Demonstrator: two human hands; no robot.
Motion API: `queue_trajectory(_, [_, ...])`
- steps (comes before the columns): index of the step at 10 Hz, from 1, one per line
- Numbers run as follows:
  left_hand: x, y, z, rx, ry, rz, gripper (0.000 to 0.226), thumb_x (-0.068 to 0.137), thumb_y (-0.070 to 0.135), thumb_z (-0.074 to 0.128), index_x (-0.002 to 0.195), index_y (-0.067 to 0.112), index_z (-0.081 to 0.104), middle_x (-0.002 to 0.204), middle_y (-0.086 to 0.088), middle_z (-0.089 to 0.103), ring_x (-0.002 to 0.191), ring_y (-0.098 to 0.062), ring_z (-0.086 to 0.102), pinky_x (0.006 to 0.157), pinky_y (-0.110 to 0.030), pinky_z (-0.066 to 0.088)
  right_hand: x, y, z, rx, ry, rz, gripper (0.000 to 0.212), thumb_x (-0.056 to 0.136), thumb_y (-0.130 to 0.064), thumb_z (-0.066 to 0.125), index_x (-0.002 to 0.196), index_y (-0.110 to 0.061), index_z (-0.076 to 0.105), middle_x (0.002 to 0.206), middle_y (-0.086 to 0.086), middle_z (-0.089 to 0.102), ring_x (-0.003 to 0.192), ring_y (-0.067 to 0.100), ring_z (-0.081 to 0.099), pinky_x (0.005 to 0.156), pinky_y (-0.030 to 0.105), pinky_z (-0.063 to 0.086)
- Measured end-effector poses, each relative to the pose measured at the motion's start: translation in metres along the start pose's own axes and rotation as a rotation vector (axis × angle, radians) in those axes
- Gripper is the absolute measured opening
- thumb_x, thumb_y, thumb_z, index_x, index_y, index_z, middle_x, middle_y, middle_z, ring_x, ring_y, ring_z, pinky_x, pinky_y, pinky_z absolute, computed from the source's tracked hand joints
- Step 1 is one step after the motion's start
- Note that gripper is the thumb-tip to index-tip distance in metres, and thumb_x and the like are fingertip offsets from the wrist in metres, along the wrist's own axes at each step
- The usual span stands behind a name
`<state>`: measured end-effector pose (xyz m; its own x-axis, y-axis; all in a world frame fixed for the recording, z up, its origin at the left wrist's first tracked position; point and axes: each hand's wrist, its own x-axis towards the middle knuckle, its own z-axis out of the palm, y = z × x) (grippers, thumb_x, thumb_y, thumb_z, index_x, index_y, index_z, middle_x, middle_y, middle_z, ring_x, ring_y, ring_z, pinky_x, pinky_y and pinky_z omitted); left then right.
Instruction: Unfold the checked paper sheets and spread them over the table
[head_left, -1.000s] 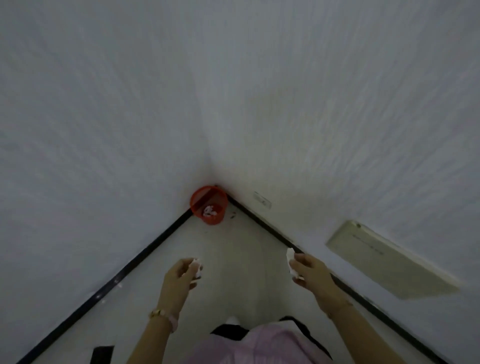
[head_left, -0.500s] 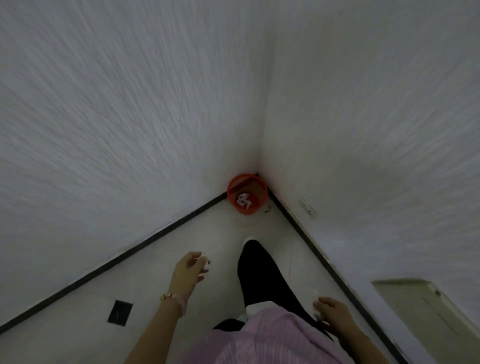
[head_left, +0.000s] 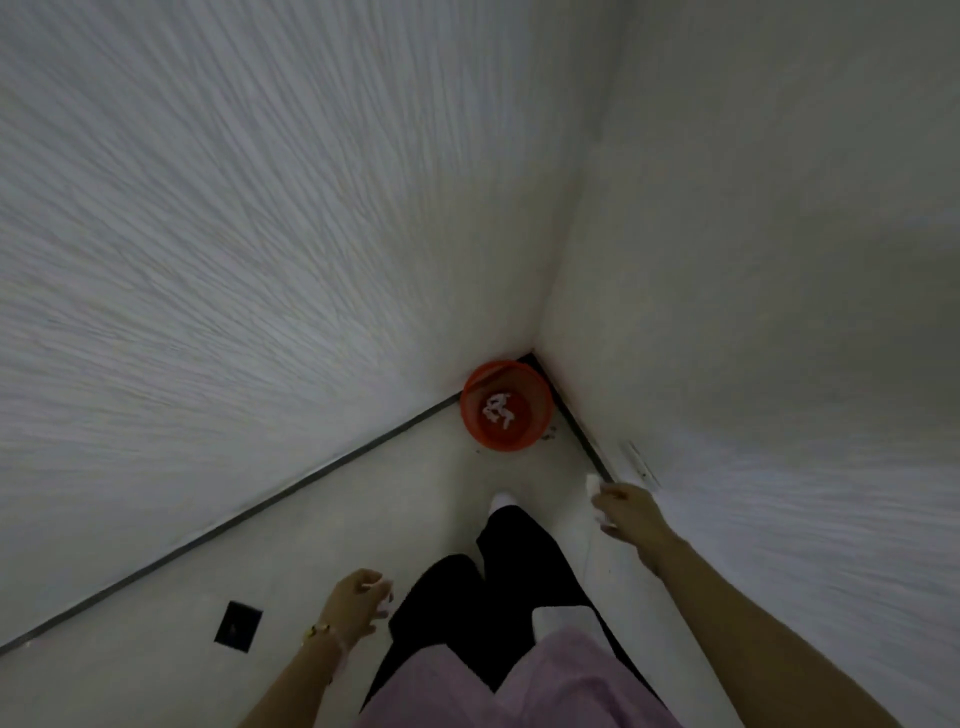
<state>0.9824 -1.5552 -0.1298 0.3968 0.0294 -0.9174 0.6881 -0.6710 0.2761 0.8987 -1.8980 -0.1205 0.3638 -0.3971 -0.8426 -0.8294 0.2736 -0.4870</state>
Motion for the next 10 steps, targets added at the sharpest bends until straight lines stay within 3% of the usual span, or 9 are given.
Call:
queue_trajectory(1, [0.023,0.007,-0.014,0.013,-0.035,-0.130,0.014,0.093,0.021,0.055,0.093,0.007,0.058,0.084,-0.011,0.062,0.068,-0.022,0.056,0.057,-0.023,0.040,0.032,-0.032,0.010,0.000,-0.004,-0.025,0.018,0.090,-0.012,0.058,0.104,-0.003,0.065,0.096,0.011,0.058,0.088,0.021,0.055,0.088,0.039,0.051])
queue_trajectory(2, [0.052,0.030,-0.020,0.002,-0.115,-0.195,0.013,0.095,0.019,0.052,0.091,0.008,0.057,0.081,-0.010,0.060,0.066,-0.021,0.053,0.058,-0.026,0.038,0.065,-0.048,0.023,0.027,0.000,-0.024,0.028,0.090,-0.009,0.057,0.108,0.012,0.059,0.091,0.010,0.053,0.084,0.020,0.051,0.073,0.030,0.049])
queue_trajectory(3, [0.088,0.066,-0.007,0.055,-0.099,-0.113,0.012,0.094,0.017,0.053,0.090,0.006,0.057,0.078,-0.008,0.060,0.064,-0.019,0.054,0.057,-0.024,0.039,0.097,-0.052,0.037,0.086,0.006,0.019,0.025,0.090,-0.007,0.056,0.101,0.016,0.059,0.087,0.009,0.051,0.082,0.020,0.049,0.066,0.024,0.047])
queue_trajectory(4, [0.128,0.112,0.019,0.058,-0.086,-0.004,0.012,0.093,0.014,0.054,0.097,0.004,0.058,0.082,-0.011,0.059,0.063,-0.018,0.056,0.055,-0.022,0.042,0.130,-0.048,0.053,0.193,-0.004,0.114,0.022,0.091,-0.009,0.055,0.070,-0.005,0.056,0.075,0.009,0.050,0.073,0.018,0.049,0.067,0.026,0.046])
queue_trajectory(5, [0.164,0.161,0.046,-0.040,-0.123,0.020,0.011,0.093,0.011,0.052,0.100,0.003,0.054,0.089,-0.015,0.057,0.065,-0.020,0.056,0.055,-0.024,0.045,0.165,-0.040,0.065,0.355,0.012,0.194,0.030,0.092,-0.008,0.051,0.062,-0.009,0.049,0.070,0.009,0.051,0.070,0.018,0.050,0.068,0.027,0.047])
queue_trajectory(6, [0.191,0.205,0.071,-0.197,-0.162,0.006,0.009,0.095,0.010,0.048,0.088,0.009,0.055,0.094,-0.017,0.058,0.069,-0.023,0.058,0.065,-0.032,0.047,0.190,-0.037,0.075,0.564,-0.006,0.247,0.014,0.091,-0.007,0.050,0.081,-0.007,0.059,0.083,0.010,0.059,0.081,0.020,0.056,0.071,0.028,0.051])
queue_trajectory(8, [0.216,0.240,0.092,-0.362,-0.249,0.046,0.019,0.097,0.021,0.042,0.107,0.009,0.053,0.095,-0.009,0.059,0.081,-0.021,0.058,0.074,-0.033,0.048,0.206,-0.038,0.085,0.647,-0.069,0.209,0.010,0.096,-0.021,0.050,0.095,-0.019,0.060,0.099,0.001,0.063,0.100,0.021,0.058,0.095,0.037,0.046])
queue_trajectory(9, [0.217,0.234,0.088,-0.303,-0.217,0.032,0.014,0.096,0.019,0.044,0.101,0.011,0.055,0.090,-0.007,0.061,0.079,-0.021,0.059,0.072,-0.034,0.049,0.203,-0.036,0.081,0.593,-0.014,0.202,0.011,0.095,-0.019,0.051,0.098,-0.016,0.062,0.100,0.005,0.064,0.095,0.021,0.061,0.088,0.035,0.050])
queue_trajectory(10, [0.205,0.215,0.074,-0.209,-0.188,0.019,0.016,0.096,0.018,0.046,0.106,0.008,0.054,0.099,-0.013,0.063,0.081,-0.023,0.060,0.073,-0.033,0.048,0.187,-0.031,0.076,0.524,0.051,0.220,0.022,0.093,-0.016,0.053,0.111,-0.006,0.062,0.094,0.010,0.067,0.085,0.022,0.063,0.077,0.030,0.052])
